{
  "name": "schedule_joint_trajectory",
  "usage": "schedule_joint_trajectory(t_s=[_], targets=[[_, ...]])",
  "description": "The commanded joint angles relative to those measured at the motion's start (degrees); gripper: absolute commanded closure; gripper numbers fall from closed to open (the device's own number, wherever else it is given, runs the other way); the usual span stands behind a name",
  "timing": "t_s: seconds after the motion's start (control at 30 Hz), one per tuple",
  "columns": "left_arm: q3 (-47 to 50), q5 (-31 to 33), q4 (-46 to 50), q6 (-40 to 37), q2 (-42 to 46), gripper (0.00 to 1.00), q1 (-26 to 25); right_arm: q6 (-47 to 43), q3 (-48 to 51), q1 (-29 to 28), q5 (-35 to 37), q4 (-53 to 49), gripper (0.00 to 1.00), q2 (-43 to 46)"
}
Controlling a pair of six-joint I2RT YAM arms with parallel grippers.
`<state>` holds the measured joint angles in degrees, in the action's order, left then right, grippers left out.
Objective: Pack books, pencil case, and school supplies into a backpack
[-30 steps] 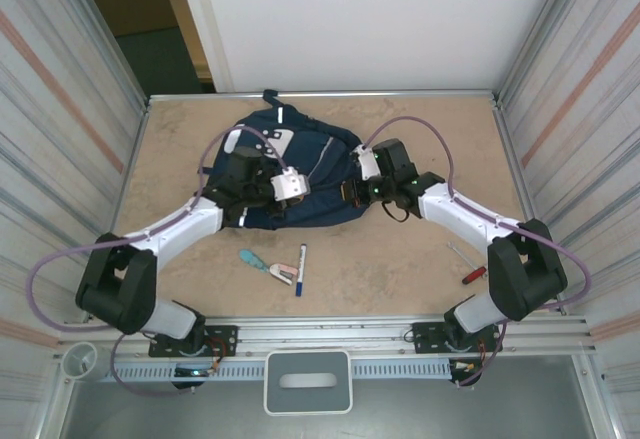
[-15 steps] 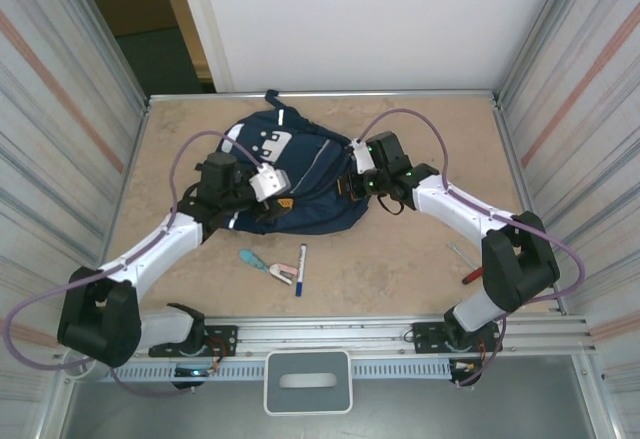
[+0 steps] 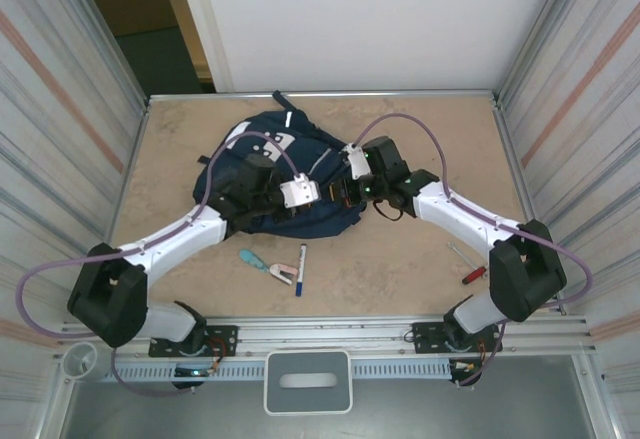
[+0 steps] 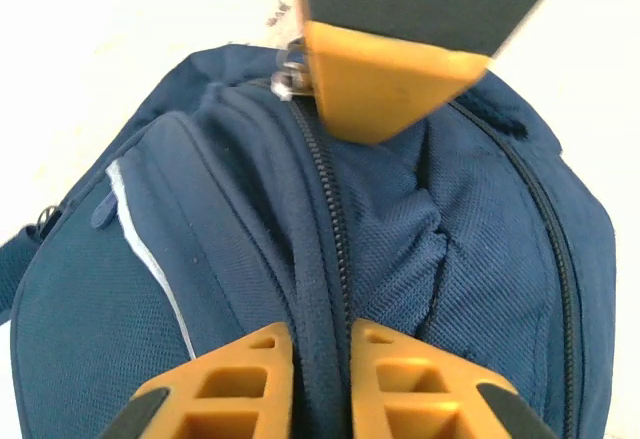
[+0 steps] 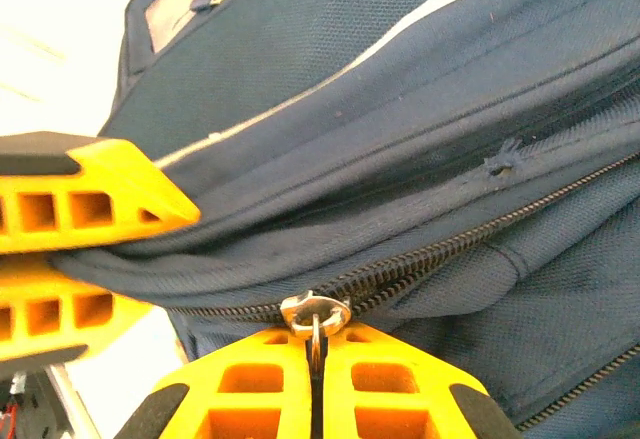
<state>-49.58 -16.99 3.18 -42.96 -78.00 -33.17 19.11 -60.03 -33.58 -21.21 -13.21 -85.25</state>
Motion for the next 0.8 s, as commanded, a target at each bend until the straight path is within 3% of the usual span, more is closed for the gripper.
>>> schedule_joint_trajectory(t_s=[0.0, 0.13, 0.2, 0.3, 0.43, 0.5, 0.57, 0.77], targets=[[0.84, -7.34, -2.53, 0.25, 4.57, 0.95, 4.88, 1.22, -1.01, 3.87, 2.52, -1.34, 1.0, 1.56], [6.3, -21.92, -12.38, 7.4, 11.59, 0.95, 12.21, 2.25, -5.2, 9.08, 6.82, -5.58, 1.0, -3.7], [9.02, -24.16, -17.41, 10.45, 13.66, 0.95, 14.95, 2.68, -7.14, 9.85, 6.13, -5.36, 1.0, -5.49], [10.56, -17.71, -17.85, 9.92, 13.82, 0.9, 15.6, 3.02, -9.25, 9.09, 4.53, -4.14, 1.0, -6.33], [10.07, -3.63, -15.43, 16.03, 13.41, 0.64, 15.59, 3.83, -9.85, 7.93, 2.72, -2.54, 1.0, -5.16], [8.62, -1.14, -11.59, 20.09, 14.54, 0.48, 15.54, 4.78, -9.77, 7.58, 1.53, -1.51, 1.0, -4.26], [6.41, -1.17, -6.33, 24.17, 15.67, 0.4, 14.86, 5.61, -9.84, 7.1, 0.76, -0.59, 1.0, -3.26], [1.87, 5.36, 1.39, 26.24, 15.59, 0.25, 3.97, 6.92, -11.77, 5.62, -0.1, -0.31, 1.0, -1.09]])
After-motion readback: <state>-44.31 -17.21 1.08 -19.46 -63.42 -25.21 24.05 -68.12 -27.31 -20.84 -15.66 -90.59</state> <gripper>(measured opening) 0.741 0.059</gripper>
